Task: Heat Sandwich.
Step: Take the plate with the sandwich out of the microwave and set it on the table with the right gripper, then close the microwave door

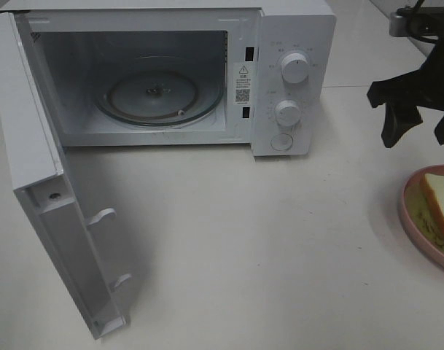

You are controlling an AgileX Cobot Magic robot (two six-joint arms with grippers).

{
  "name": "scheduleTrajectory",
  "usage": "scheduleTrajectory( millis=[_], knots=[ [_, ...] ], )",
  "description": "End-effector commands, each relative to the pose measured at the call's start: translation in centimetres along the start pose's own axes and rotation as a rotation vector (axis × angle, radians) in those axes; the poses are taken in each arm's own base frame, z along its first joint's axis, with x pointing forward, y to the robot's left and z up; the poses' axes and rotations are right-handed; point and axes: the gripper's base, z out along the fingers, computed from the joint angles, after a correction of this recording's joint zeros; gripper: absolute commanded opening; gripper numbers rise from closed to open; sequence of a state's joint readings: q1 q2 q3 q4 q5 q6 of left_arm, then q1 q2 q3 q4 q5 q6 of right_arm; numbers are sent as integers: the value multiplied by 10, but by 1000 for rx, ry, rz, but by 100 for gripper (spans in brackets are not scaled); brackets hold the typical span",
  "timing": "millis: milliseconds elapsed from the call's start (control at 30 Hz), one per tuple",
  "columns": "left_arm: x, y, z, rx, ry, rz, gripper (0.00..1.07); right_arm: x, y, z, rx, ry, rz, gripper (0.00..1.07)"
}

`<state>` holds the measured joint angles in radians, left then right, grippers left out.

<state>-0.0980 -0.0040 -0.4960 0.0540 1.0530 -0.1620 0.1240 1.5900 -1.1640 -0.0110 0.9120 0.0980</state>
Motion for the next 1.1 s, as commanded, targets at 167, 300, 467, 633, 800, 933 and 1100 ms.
scheduleTrajectory(
  millis=[167,300,467,633,800,933,1100],
  knots=[
    [0,0,-2,11,-24,-14,91,13,-21,-11,-102,158,-9,68],
    [0,0,-2,11,-24,-14,91,23,-21,-28,-99,179,-24,68],
    [0,0,-2,11,-24,-14,91,35,-21,-52,-92,144,-33,68],
    [0,0,-2,11,-24,-14,91,48,-21,-80,-87,48,-16,68],
    [0,0,-2,11,-24,-14,91,69,-21,-95,-75,-25,2,69],
    [0,0,-2,11,-24,-14,91,97,-21,-98,-74,-98,14,76],
    [0,0,-2,11,-24,-14,91,131,-21,-102,-67,-158,11,77]
  ],
)
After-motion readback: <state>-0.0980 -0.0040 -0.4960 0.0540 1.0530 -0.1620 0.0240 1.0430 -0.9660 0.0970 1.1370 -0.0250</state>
